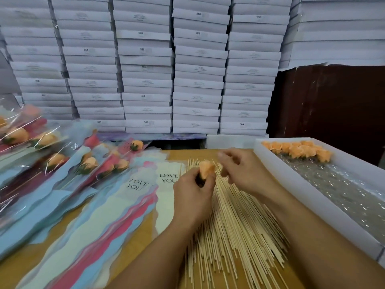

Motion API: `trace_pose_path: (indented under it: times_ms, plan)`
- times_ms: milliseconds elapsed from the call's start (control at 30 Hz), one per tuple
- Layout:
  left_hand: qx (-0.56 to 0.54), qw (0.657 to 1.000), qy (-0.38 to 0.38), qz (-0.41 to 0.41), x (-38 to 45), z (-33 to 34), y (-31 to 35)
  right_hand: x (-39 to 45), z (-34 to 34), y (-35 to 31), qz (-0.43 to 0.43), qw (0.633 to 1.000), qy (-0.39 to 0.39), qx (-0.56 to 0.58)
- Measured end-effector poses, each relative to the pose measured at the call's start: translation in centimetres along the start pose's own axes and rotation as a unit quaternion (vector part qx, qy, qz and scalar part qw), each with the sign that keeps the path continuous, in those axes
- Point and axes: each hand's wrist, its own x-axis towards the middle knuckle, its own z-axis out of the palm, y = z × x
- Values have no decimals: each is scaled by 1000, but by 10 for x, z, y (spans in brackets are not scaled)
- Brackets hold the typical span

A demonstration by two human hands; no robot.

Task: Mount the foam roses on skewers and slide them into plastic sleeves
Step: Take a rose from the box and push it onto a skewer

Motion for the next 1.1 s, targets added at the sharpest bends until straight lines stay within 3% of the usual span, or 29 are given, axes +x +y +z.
trace_pose_path:
  times_ms: [67,133,267,500,700,767,867,967,1100]
  plan:
    - [-46,998,11,-42,2,-3,1,3,2,16,18,989,19,-146]
    - [-80,994,17,-78,3,-3,1,1,11,26,58,961,-23,-268]
    - [-94,989,22,-109,8,-3,-4,4,26,34,95,936,-61,-334]
    - [-117,985,36,-124,11,-7,-4,9,28,37,148,945,-54,-287]
    - [-168,972,36,-159,12,-9,1,5,11,31,173,977,-36,-116]
    - [-266,939,35,-217,16,-11,4,3,6,23,171,984,-47,-2]
    - [-435,846,35,-305,22,-18,9,-2,1,5,151,974,-106,133]
    - [-527,787,4,-320,26,-23,9,-10,7,-11,72,977,-136,148]
    - [-590,745,-11,-310,28,-26,8,-22,21,-23,-24,980,-162,113]
